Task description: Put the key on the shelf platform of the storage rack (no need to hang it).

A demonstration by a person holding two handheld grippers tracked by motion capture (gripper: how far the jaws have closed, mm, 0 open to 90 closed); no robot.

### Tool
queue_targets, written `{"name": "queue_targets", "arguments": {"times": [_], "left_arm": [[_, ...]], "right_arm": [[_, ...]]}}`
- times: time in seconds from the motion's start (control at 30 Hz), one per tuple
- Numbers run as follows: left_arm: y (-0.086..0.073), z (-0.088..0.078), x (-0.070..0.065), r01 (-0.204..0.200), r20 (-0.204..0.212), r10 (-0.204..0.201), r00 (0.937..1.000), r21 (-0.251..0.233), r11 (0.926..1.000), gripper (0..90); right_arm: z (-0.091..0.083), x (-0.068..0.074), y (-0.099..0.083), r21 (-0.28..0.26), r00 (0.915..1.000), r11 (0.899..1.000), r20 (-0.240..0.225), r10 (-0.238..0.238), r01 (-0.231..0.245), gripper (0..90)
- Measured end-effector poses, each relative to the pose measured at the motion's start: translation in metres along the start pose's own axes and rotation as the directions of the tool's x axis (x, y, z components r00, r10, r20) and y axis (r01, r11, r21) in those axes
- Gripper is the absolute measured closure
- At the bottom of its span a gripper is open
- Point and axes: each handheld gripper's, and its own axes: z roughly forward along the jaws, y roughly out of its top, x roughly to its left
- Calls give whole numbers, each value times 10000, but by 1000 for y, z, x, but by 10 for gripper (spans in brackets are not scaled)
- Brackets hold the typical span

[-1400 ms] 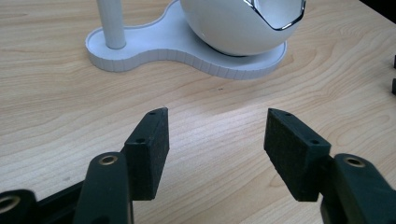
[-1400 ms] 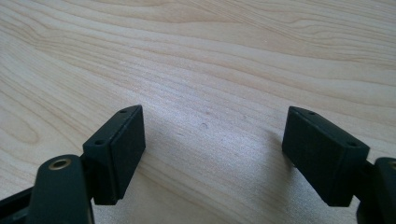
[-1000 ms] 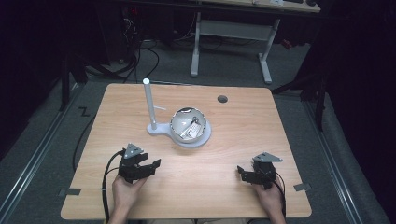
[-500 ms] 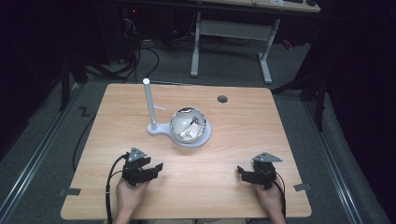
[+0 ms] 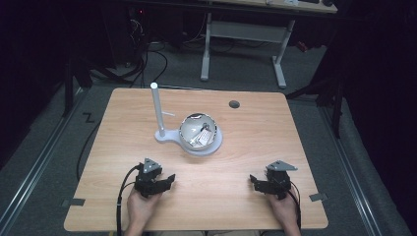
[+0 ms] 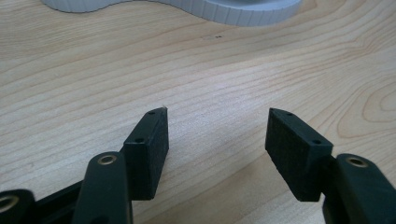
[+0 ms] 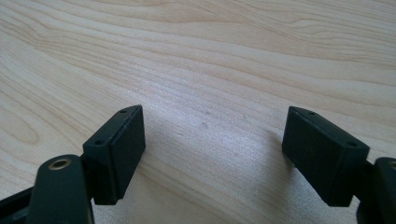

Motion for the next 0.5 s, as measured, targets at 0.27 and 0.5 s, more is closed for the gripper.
{"name": "queue_targets", "arguments": {"times": [0.27, 0.5], "left_arm": [[-4, 5, -6, -424, -389, 413, 9984, -269, 9987, 385], [-4, 7, -14, -1018, -779, 1012, 9918, -44, 9948, 353]], "right_arm": [[0, 0, 0, 0, 10000, 10000, -2, 3, -3, 217], [0, 0, 0, 8, 10000, 10000, 2, 16, -16, 218]]}}
